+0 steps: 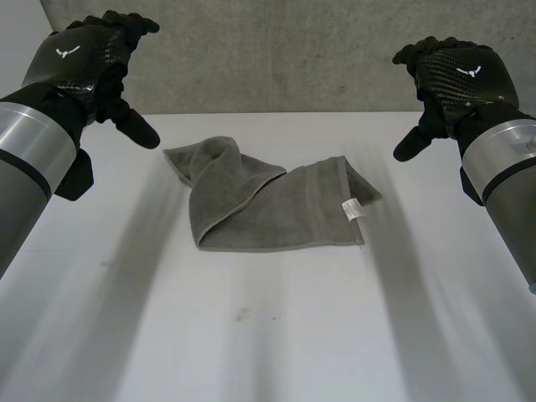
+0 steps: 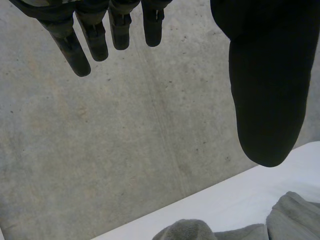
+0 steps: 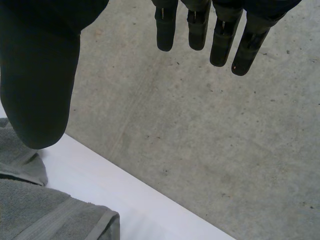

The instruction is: Fold the towel.

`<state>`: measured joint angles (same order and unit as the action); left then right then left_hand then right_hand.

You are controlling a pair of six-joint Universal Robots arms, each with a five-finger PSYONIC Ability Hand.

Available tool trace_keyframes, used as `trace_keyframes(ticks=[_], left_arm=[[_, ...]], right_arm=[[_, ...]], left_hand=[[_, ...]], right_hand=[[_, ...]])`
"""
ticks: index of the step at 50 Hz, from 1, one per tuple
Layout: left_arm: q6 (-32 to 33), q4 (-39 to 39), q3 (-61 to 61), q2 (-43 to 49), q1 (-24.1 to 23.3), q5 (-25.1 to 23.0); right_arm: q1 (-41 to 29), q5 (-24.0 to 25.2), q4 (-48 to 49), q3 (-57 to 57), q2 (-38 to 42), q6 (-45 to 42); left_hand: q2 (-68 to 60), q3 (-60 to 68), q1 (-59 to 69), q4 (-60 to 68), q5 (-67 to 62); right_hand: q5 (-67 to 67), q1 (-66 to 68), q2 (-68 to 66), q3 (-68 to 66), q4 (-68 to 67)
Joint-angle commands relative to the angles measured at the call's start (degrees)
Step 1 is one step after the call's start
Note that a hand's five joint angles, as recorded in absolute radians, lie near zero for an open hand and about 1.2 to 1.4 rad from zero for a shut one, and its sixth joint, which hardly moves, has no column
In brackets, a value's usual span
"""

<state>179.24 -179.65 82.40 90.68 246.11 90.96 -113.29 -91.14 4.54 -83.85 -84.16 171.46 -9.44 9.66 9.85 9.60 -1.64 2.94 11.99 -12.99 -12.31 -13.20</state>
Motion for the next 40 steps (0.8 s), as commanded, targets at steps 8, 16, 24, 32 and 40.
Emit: trace_keyframes(ticks=[8,16,24,32,40], left_arm=[[0.59,-3.07,-0.13,4.93,0.69,-0.17],[1.90,-3.69,-0.92,13.11,1.30,-0.08],[2.87,-4.92,-0.84,16.02,1.74,0.00],[2.96,-6.41,-0.31,16.02,1.75,0.00],[2.96,-6.59,-0.04,16.11,1.83,0.00]], right_arm=[[-0.35,2.72,-5.32,1.15,7.41,-7.17],[-3.33,3.25,-6.12,1.85,16.46,-9.21],[-4.04,7.81,-4.11,4.31,25.78,-8.77],[-4.04,9.06,3.27,7.38,32.99,-8.51],[-3.95,9.06,3.99,10.99,38.18,-8.51]], left_hand=[[-1.95,1.73,1.54,1.79,0.25],[-2.12,1.90,1.71,1.96,0.08],[-2.12,1.90,1.71,1.96,0.08],[-1.61,1.39,1.21,1.45,0.59],[-1.44,1.22,1.04,1.28,0.76]], right_hand=[[-2.94,-1.99,2.99,2.31,3.20],[4.54,5.49,-4.49,-5.17,-4.28],[17.48,18.43,-17.43,-18.11,-17.22],[30.77,31.72,-30.72,-31.40,-30.51],[35.33,36.28,-35.28,-35.96,-35.07]])
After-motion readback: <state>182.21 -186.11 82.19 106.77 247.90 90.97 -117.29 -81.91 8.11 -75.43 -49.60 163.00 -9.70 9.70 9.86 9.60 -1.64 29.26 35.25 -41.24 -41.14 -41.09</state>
